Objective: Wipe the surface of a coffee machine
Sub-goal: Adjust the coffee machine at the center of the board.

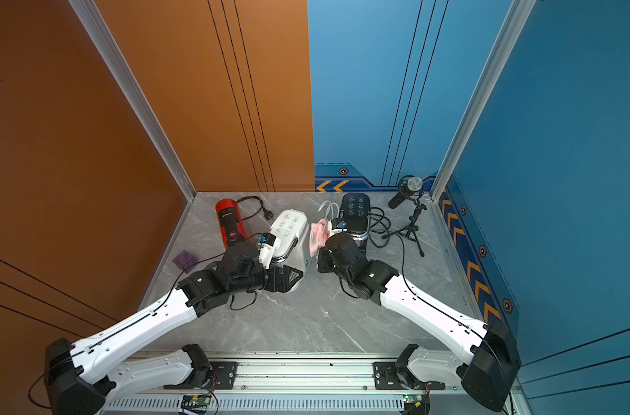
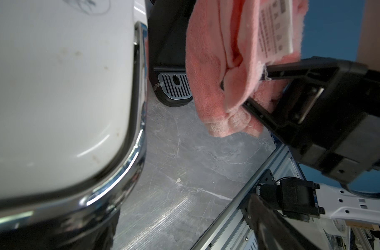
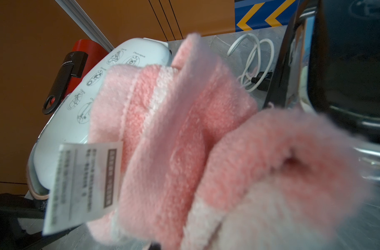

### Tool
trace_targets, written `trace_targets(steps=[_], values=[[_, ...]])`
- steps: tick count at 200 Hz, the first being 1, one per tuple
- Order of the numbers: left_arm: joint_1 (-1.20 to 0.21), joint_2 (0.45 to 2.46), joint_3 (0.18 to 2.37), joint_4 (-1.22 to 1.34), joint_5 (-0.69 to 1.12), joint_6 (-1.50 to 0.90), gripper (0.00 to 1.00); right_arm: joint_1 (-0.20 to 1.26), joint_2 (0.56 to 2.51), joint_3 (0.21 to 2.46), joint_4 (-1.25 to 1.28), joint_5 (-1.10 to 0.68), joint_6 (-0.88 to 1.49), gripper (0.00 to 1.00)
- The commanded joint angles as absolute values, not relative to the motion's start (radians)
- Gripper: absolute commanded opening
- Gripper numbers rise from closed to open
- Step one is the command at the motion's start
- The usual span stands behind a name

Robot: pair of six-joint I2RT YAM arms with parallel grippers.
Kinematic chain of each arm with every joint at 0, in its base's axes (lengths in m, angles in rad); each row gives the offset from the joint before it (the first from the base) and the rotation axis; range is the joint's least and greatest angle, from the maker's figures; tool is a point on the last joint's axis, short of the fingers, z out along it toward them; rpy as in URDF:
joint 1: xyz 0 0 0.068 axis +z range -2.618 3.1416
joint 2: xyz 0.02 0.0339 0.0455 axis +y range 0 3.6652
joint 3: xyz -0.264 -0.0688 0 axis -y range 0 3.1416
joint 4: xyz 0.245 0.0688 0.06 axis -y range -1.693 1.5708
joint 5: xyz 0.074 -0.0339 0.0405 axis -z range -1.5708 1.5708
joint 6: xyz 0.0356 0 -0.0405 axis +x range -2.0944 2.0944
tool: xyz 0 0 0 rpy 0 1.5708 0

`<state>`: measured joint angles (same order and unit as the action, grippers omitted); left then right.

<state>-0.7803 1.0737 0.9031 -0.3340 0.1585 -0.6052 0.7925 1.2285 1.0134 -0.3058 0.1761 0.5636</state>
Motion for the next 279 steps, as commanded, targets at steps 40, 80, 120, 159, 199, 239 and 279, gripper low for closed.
trace_targets(steps=[40, 80, 120, 159, 199, 239, 279], values=[[-0.779, 0.916, 1.087, -0.662, 0.028, -0.486, 0.94, 0.775, 1.228, 1.045, -0.342, 0.157, 0.534, 0.0], [-0.617, 0.965, 1.132, -0.712, -0.004, -0.413, 0.97, 0.772, 1.223, 1.04, -0.343, 0.152, 0.535, 0.0], [-0.452, 1.127, 1.164, -0.654, 0.146, -0.39, 0.98, 0.758, 1.205, 1.042, -0.363, 0.152, 0.528, 0.0], [-0.433, 1.205, 1.154, -0.514, 0.329, -0.441, 1.0, 0.747, 1.197, 1.018, -0.366, 0.156, 0.533, 0.0], [-0.457, 1.216, 1.075, -0.418, 0.392, -0.511, 1.0, 0.738, 1.169, 0.997, -0.367, 0.161, 0.535, 0.0], [-0.541, 1.219, 1.037, -0.374, 0.357, -0.537, 1.0, 0.723, 1.153, 0.991, -0.367, 0.158, 0.535, 0.0], [-0.625, 1.204, 0.991, -0.323, 0.302, -0.585, 1.0, 0.713, 1.129, 0.97, -0.367, 0.156, 0.532, 0.0]])
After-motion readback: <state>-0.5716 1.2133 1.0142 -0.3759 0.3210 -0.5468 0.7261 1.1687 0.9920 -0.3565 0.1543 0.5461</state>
